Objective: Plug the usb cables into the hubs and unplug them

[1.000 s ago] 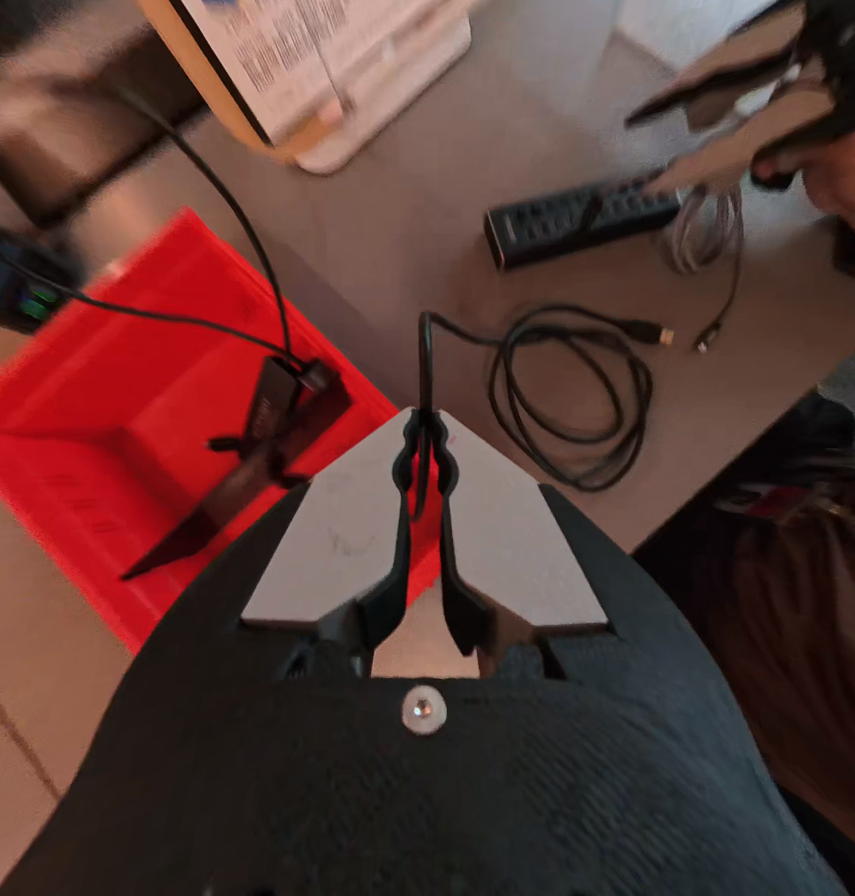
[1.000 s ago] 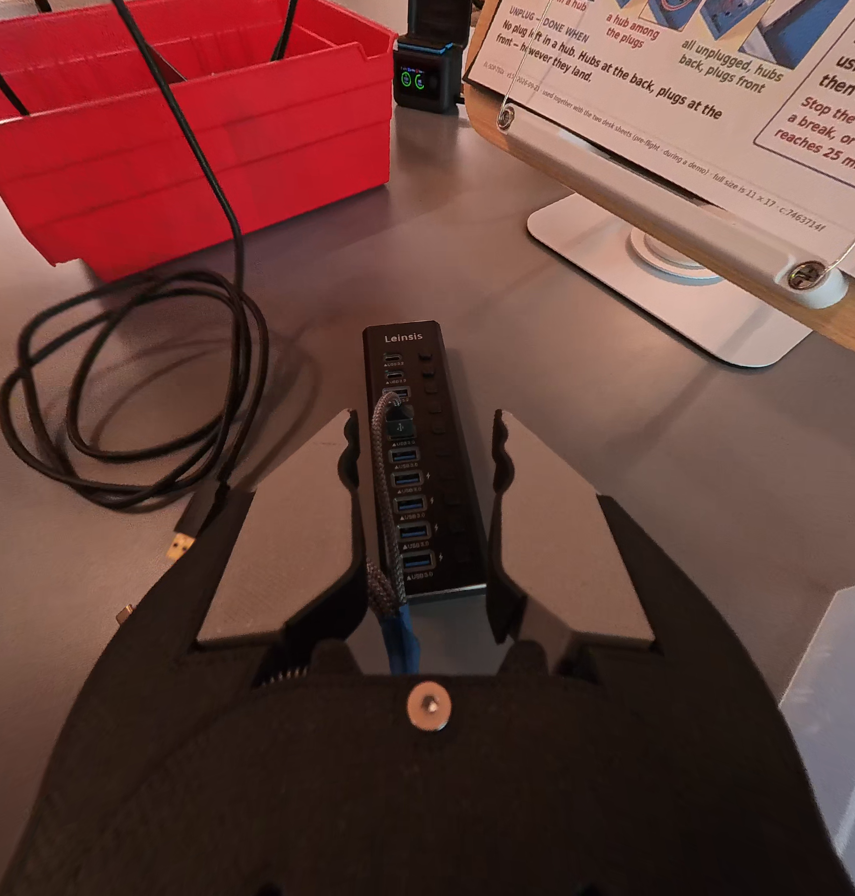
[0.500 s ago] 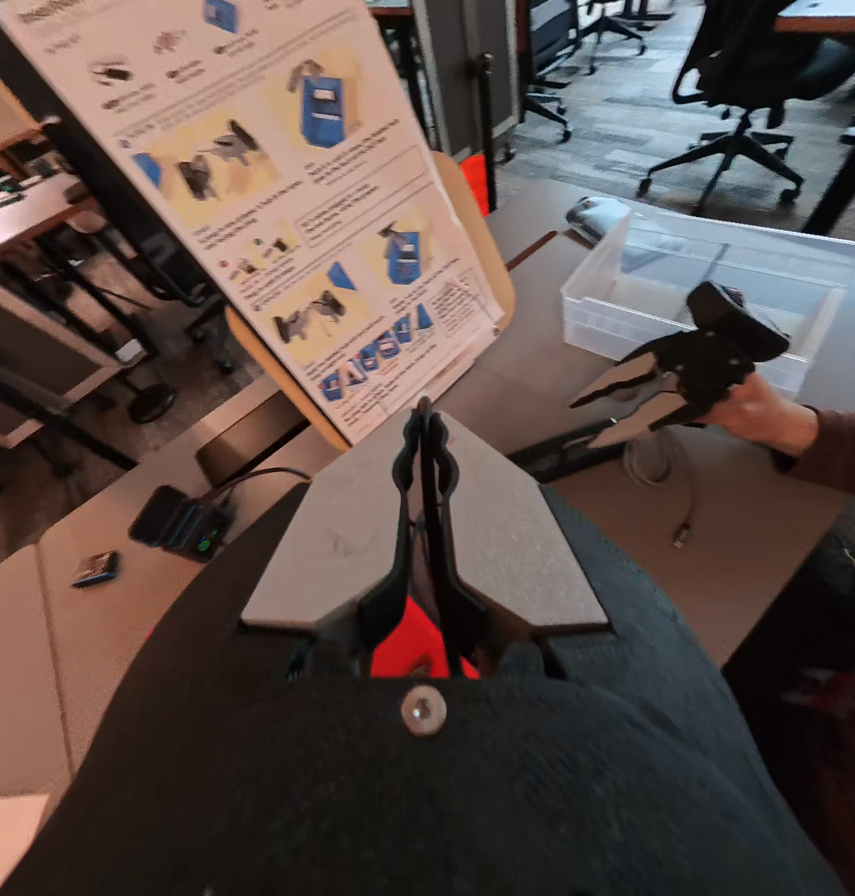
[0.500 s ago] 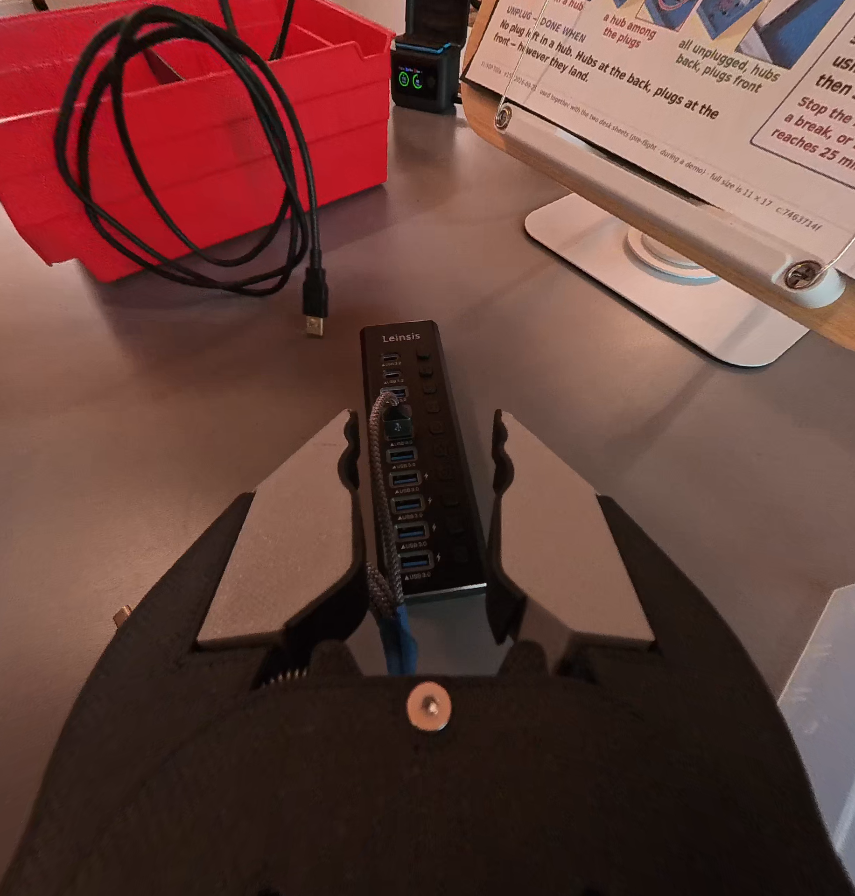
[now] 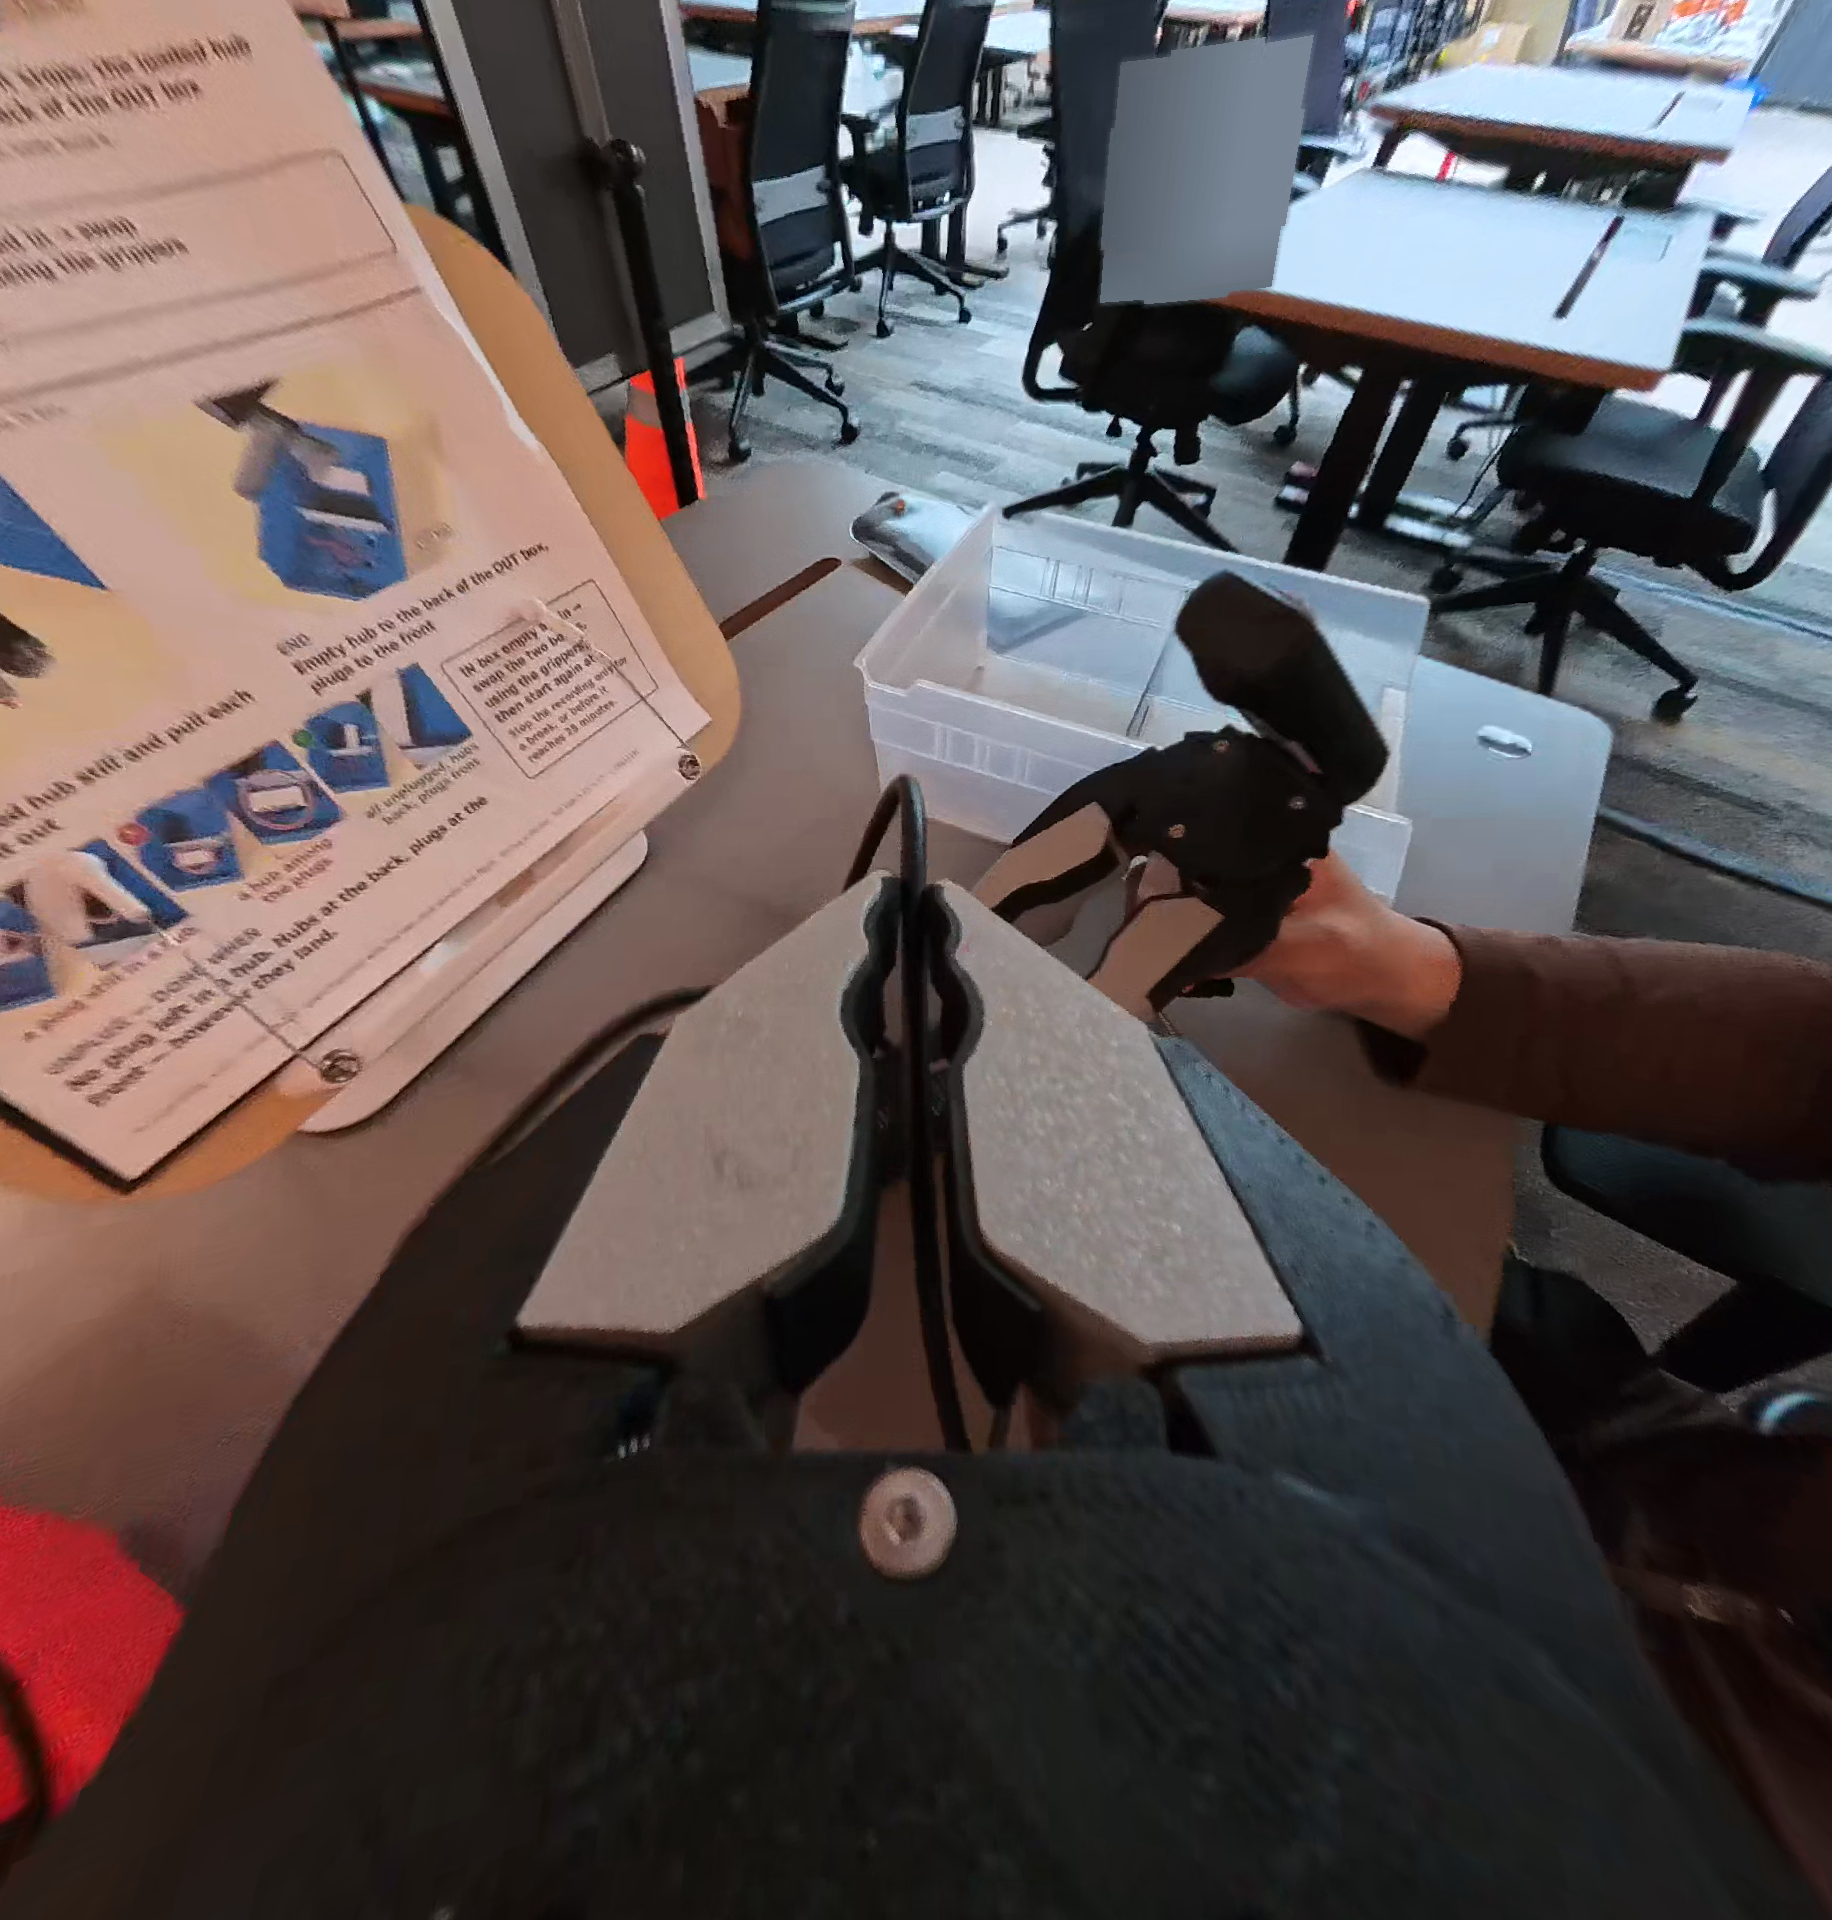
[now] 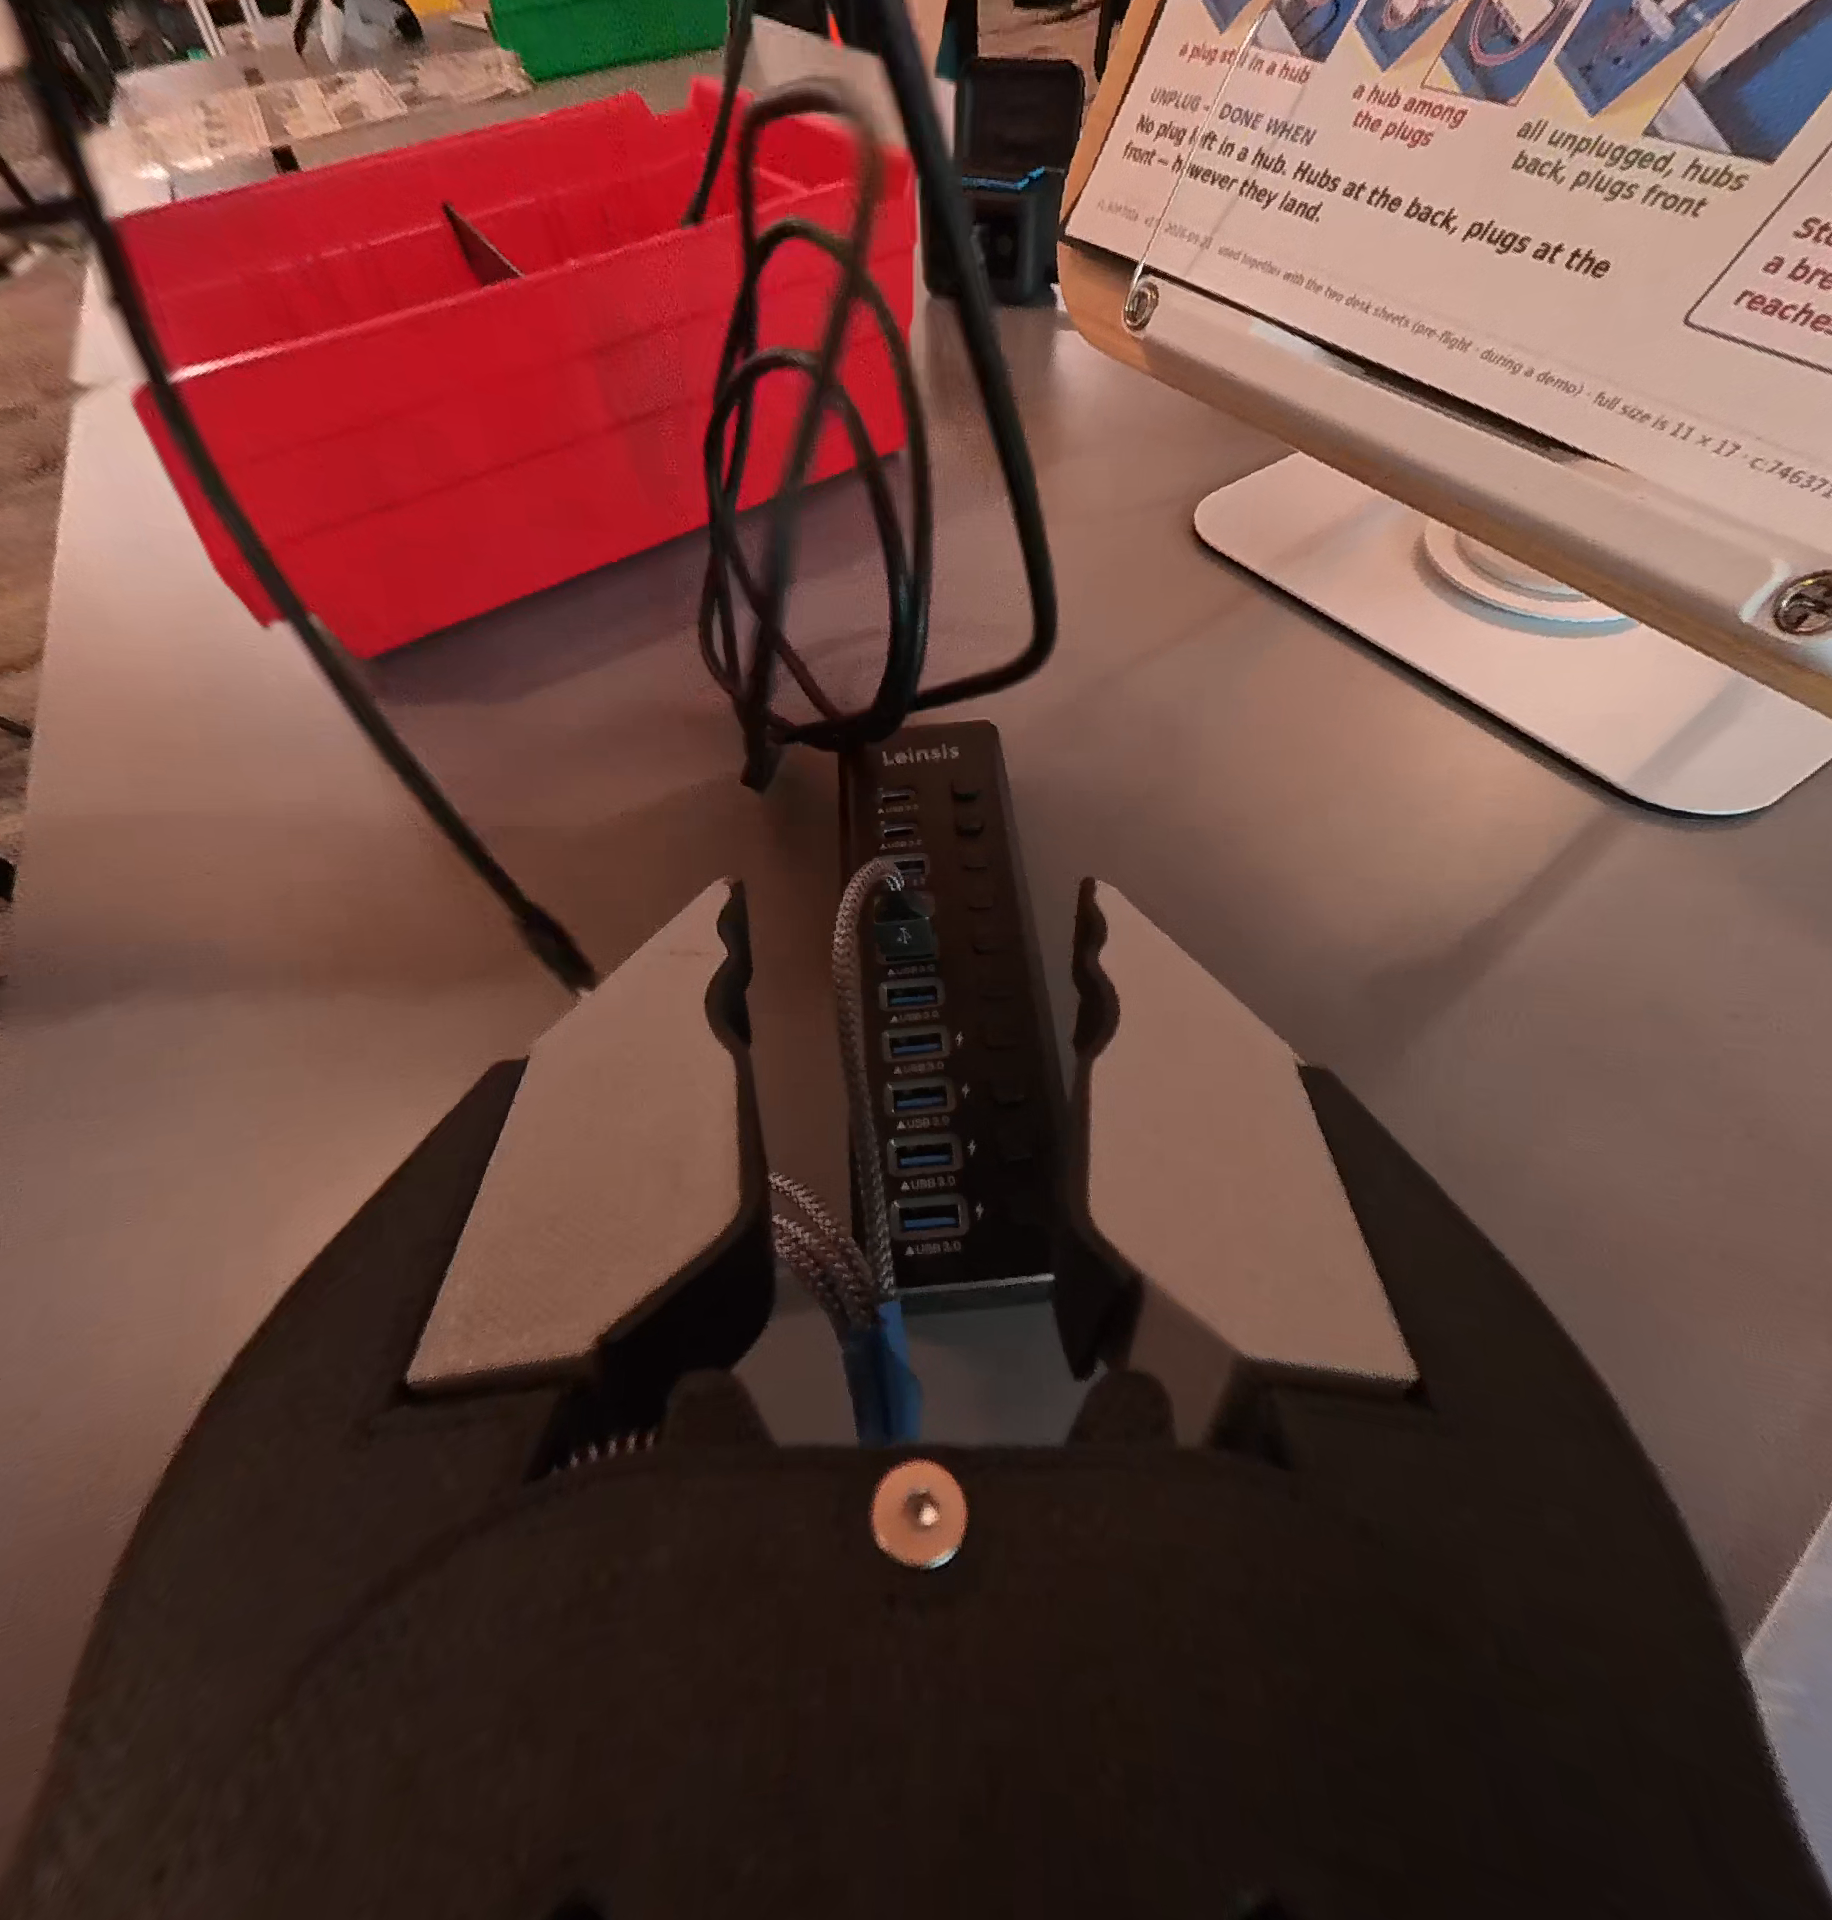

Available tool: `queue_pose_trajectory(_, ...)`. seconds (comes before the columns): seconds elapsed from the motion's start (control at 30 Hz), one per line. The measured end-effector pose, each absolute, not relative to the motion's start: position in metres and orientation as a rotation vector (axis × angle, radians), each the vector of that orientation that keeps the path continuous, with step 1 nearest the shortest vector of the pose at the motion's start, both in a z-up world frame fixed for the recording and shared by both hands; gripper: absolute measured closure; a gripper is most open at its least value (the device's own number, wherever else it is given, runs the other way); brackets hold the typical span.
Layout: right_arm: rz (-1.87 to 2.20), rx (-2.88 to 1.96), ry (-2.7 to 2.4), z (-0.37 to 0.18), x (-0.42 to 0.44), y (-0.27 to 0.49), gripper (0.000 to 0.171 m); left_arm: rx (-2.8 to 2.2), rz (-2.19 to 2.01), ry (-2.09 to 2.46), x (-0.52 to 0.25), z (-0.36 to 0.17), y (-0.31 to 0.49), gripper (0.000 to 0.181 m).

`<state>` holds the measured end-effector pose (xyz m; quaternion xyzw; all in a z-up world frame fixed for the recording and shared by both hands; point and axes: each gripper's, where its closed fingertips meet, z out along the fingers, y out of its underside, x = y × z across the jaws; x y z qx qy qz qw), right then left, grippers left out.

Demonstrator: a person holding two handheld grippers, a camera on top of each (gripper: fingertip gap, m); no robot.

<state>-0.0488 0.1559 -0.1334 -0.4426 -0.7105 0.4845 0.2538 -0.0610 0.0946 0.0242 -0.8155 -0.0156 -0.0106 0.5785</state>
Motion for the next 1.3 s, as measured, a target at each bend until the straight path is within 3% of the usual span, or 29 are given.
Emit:
queue_pose_trajectory(0.33, 1.162, -1.223, -2.004, -0.156, -0.055, 0.156, 0.113, -1.783, -0.191, -0.114, -0.1, -0.039, 0.117, 0.178)
queue_pose_trajectory(0.83, 1.145, -1.279, -1.919, -0.149, -0.055, 0.172, 0.114, -1.833, 0.11, -0.193, -0.15, -0.088, 0.114, 0.178)
queue_pose_trajectory(1.03, 1.157, -1.288, -1.915, -0.149, -0.055, 0.173, 0.114, -1.817, 0.075, -0.166, -0.144, -0.085, 0.114, 0.178)
queue_pose_trajectory(1.2, 1.164, -1.28, -1.917, -0.148, -0.054, 0.171, 0.115, -1.744, -0.196, 0.082, -0.092, -0.068, 0.118, 0.178)
queue_pose_trajectory(1.3, 1.166, -1.28, -1.923, -0.149, -0.055, 0.17, 0.115, -1.805, -0.362, 0.196, -0.061, -0.082, 0.122, 0.159)
